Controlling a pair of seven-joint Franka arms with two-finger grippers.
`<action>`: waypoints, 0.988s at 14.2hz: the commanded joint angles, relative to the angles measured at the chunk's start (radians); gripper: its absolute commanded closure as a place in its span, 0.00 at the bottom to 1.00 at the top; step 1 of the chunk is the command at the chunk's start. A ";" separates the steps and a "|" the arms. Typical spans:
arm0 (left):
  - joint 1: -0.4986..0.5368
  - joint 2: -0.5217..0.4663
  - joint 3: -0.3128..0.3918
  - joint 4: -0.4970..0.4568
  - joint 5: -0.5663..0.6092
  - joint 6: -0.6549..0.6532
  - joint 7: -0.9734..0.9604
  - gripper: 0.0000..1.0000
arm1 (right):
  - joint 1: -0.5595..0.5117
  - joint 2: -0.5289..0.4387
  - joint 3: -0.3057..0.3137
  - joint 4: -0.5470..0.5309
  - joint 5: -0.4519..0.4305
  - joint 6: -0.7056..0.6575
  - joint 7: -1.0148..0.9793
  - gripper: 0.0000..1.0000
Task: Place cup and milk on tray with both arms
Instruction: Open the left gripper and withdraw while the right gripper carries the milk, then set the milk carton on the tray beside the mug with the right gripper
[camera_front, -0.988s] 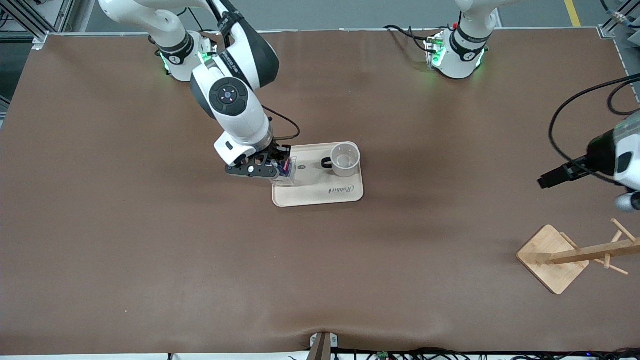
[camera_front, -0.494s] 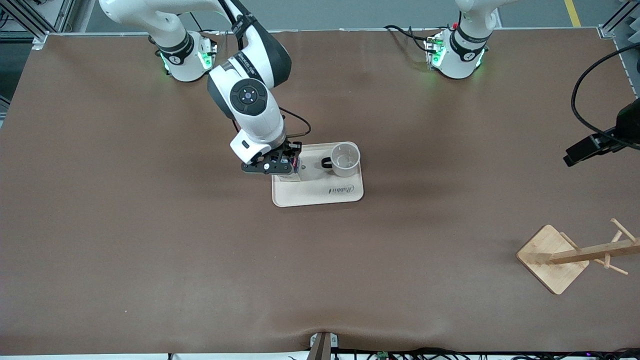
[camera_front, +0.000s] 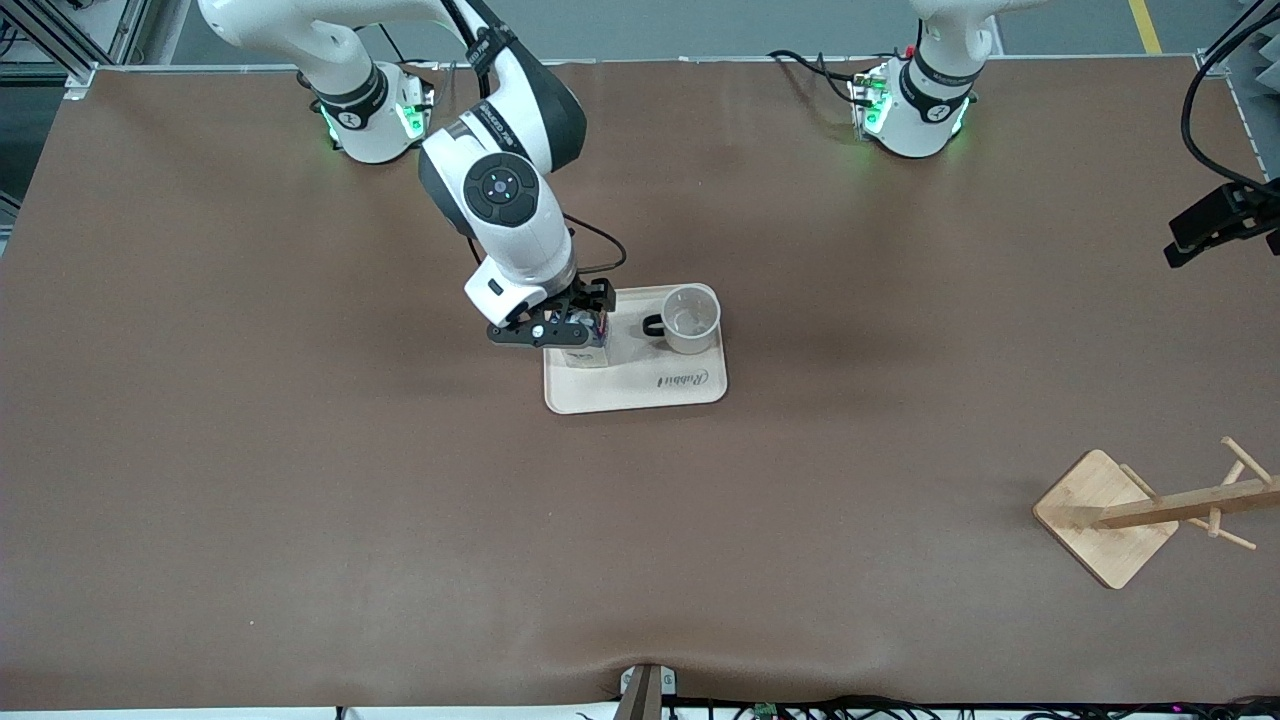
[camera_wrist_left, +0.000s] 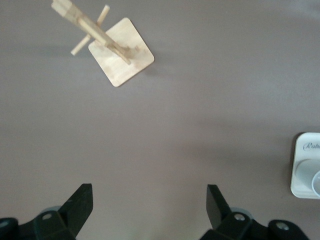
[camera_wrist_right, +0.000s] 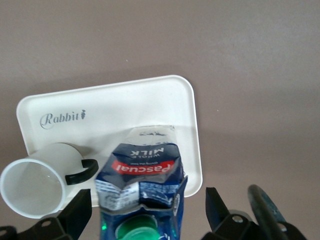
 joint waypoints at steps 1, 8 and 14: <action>-0.052 -0.081 0.048 -0.101 -0.024 0.011 -0.015 0.00 | -0.003 0.008 -0.009 0.091 0.005 -0.018 0.005 0.00; -0.049 -0.116 0.028 -0.147 -0.024 0.036 -0.066 0.00 | -0.073 -0.003 -0.016 0.312 -0.007 -0.252 0.008 0.00; -0.041 -0.118 0.018 -0.147 -0.016 0.036 -0.068 0.00 | -0.187 -0.009 -0.016 0.511 -0.015 -0.421 -0.001 0.00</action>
